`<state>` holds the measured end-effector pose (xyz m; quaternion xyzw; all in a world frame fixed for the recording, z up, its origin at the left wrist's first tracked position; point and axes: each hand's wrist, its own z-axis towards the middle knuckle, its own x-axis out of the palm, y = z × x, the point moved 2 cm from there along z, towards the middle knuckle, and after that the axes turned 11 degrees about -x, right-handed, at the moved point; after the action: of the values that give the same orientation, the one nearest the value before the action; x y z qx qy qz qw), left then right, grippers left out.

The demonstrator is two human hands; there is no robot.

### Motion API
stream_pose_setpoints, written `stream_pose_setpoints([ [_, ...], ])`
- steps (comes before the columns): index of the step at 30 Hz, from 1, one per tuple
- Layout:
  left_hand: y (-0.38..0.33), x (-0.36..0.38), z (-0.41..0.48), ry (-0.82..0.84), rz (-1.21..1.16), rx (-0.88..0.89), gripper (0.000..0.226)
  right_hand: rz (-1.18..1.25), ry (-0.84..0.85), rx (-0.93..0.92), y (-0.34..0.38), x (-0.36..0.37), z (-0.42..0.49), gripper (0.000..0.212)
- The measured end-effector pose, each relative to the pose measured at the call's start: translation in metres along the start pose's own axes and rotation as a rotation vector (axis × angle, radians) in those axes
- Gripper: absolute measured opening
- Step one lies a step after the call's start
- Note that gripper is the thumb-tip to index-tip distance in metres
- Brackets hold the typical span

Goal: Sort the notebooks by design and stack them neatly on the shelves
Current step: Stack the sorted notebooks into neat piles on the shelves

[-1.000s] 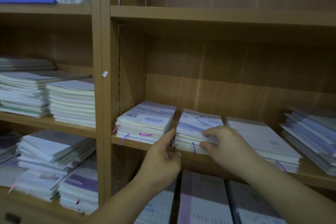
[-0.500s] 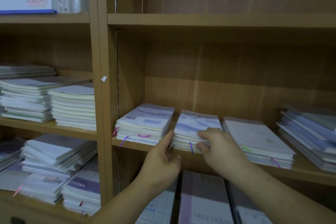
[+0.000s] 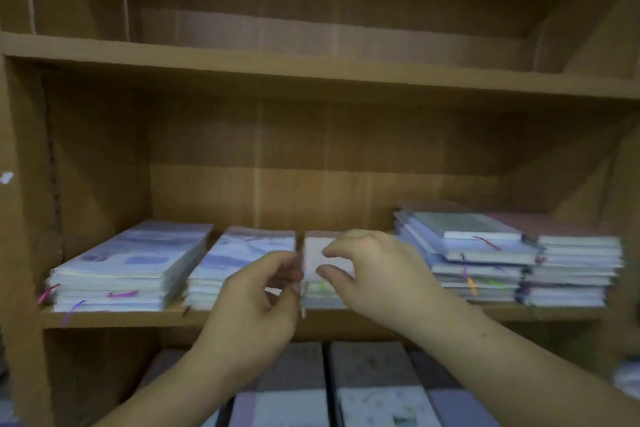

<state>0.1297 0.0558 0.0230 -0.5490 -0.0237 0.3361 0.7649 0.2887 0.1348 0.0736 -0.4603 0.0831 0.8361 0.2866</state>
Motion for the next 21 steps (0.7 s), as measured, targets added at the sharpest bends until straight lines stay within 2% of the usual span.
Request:
stream_pose_setpoints([
  [4,-0.04,0.07,0.022,0.143,0.013,0.051,0.031,-0.041,-0.153,0.033,-0.07,-0.034,-0.047,0.033],
  [7,-0.068,0.119,0.049,0.262,-0.017,0.012,0.025,-0.09,-0.277,0.122,-0.132,-0.052,-0.08,0.039],
  [9,-0.085,0.147,0.065,0.309,-0.006,-0.071,0.018,-0.086,-0.226,0.244,-0.17,-0.061,-0.097,0.048],
  [11,-0.098,0.169,0.077,0.345,-0.042,-0.176,0.009,-0.006,-0.074,0.331,-0.201,-0.063,-0.113,0.072],
  [14,-0.111,0.188,0.089,0.367,-0.168,-0.315,0.009,0.0,0.118,0.324,-0.227,-0.058,-0.124,0.104],
  [16,-0.115,0.189,0.09,0.362,-0.252,-0.398,0.006,-0.074,0.16,0.269,-0.232,-0.05,-0.127,0.106],
  [21,-0.119,0.189,0.089,0.404,-0.358,-0.505,0.005,-0.112,0.107,0.265,-0.237,-0.044,-0.121,0.098],
])
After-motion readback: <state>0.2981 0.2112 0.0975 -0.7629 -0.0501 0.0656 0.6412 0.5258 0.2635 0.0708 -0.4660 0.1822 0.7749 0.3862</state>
